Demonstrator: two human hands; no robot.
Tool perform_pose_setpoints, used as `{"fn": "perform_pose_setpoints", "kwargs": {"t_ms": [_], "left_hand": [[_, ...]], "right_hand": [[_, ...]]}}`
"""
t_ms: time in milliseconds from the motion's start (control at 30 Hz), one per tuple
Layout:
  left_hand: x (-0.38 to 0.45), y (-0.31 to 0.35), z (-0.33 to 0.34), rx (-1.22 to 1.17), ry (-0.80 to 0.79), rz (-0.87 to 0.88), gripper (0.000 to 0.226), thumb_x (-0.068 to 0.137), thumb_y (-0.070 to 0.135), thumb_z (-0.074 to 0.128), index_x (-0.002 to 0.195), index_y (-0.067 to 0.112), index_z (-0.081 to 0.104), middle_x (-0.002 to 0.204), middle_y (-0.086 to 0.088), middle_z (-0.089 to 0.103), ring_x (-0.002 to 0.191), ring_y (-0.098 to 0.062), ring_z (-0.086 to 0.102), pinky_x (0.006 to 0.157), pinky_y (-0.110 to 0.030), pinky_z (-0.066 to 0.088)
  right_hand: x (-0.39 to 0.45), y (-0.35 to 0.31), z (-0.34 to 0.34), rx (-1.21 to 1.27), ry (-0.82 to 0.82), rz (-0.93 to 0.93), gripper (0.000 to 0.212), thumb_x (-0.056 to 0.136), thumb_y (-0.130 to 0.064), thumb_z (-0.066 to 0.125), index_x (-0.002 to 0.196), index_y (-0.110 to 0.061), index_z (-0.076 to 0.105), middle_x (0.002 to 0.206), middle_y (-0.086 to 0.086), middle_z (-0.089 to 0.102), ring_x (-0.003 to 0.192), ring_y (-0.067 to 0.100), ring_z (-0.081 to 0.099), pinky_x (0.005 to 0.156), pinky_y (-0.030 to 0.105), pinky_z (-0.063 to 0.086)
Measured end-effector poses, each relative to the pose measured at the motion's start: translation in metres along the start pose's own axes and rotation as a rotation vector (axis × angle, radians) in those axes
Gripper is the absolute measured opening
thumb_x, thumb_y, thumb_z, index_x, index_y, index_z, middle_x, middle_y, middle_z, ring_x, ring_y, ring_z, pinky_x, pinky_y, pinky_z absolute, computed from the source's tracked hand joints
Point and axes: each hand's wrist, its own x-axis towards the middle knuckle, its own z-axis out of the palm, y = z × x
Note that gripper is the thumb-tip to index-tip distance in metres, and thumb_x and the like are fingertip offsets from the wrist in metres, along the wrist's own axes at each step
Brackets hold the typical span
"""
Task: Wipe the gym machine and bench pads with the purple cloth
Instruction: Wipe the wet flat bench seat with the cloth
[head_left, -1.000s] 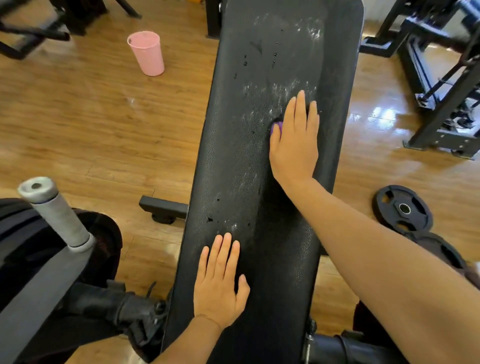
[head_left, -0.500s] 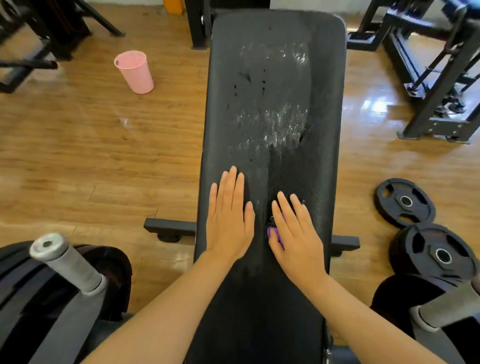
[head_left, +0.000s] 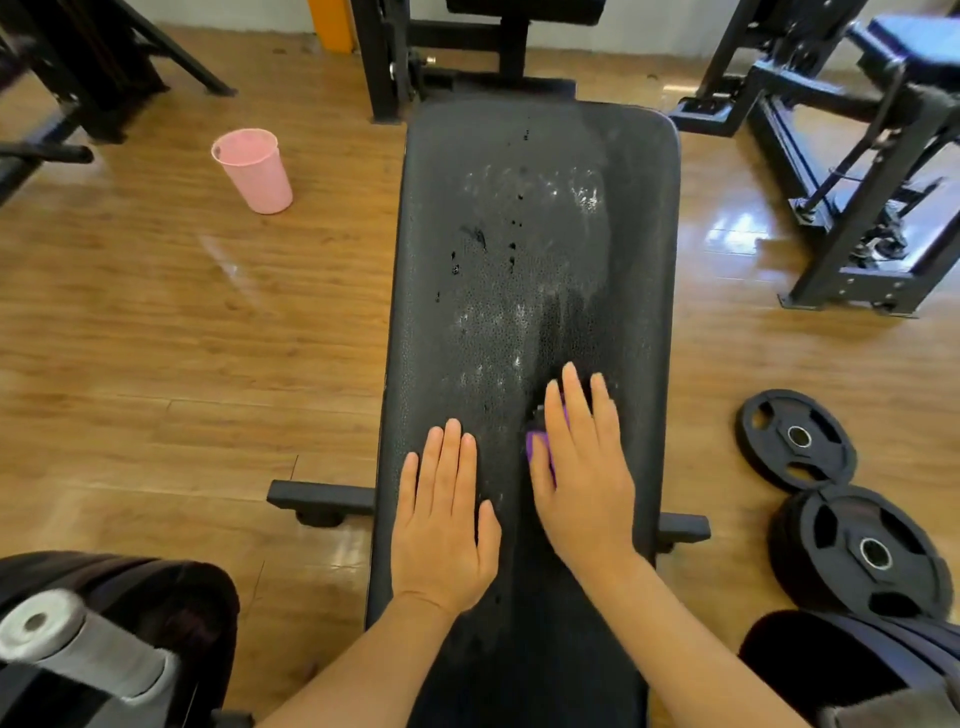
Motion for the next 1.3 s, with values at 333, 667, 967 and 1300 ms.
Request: {"fn": "perform_pose_setpoints", "kwargs": {"t_ms": [333,667,967,1300], "left_hand": [[0.001,0.0,-0.004,-0.033,-0.033,-0.022,0.069,0.093,0.032,0.038,0.155,0.005,0.022,0.163,-0.014,0.023,0.154,-0.024,0.009,0.126,-0.04,0.005],[0.001,0.0,-0.003,-0.04,-0.004,-0.017,0.067,0.093,0.03,0.04,0.153,0.002,0.03,0.163,-0.014,0.023,0.153,-0.028,0.015,0.126,-0.042,0.008],[0.002,0.003,0.0,-0.027,-0.002,-0.044,0.066,0.093,0.031,0.039,0.153,0.004,0.03,0.161,-0.014,0.029,0.151,-0.028,0.021,0.124,-0.042,0.011],[0.12,0.014,-0.03,-0.093,0.105,-0.223,0.054,0.098,0.032,0.036,0.147,0.008,0.04,0.156,-0.013,0.038,0.144,-0.028,0.033,0.118,-0.045,0.018]], "right_hand": [[0.127,0.028,-0.006,0.104,-0.04,0.081,0.055,0.104,-0.03,0.033,0.149,0.002,0.034,0.16,0.017,0.025,0.147,0.039,0.02,0.12,0.049,0.022],[0.051,0.027,-0.009,-0.01,-0.022,-0.118,0.05,0.103,-0.023,0.041,0.145,0.003,0.04,0.155,0.02,0.034,0.144,0.039,0.026,0.112,0.052,0.035],[0.1,0.045,-0.006,-0.117,-0.139,-0.295,0.051,0.102,-0.024,0.034,0.143,0.006,0.042,0.151,0.023,0.04,0.139,0.042,0.036,0.112,0.052,0.035],[0.124,0.034,-0.018,-0.005,-0.079,-0.157,0.051,0.105,-0.025,0.039,0.149,0.0,0.035,0.156,0.018,0.032,0.146,0.038,0.023,0.118,0.05,0.028]]}}
